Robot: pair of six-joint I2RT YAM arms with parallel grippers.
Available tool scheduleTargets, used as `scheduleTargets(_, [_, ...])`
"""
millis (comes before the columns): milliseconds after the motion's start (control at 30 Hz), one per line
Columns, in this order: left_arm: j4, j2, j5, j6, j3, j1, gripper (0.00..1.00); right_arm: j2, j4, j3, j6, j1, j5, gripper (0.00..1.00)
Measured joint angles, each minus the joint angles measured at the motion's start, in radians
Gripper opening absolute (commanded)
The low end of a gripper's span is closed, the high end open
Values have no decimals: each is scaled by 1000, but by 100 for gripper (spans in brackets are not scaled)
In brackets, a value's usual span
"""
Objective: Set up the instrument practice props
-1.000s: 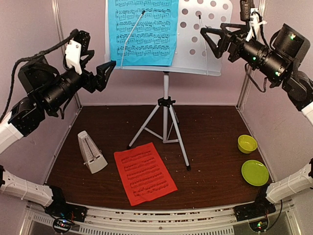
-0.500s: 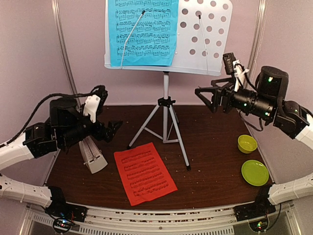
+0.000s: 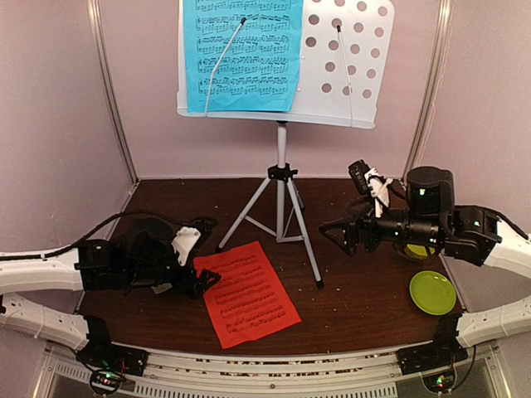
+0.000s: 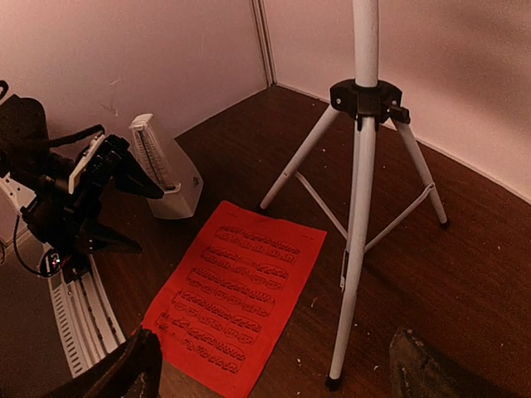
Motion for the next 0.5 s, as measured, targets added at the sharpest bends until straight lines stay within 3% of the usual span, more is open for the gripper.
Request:
scheduleTargets(267, [0, 158, -63, 14, 7, -279, 80, -4, 16, -147, 64, 12, 0, 100])
scheduleTargets(500, [-61, 394, -128, 21, 173, -457, 69, -5, 25, -168, 119, 12, 4, 100])
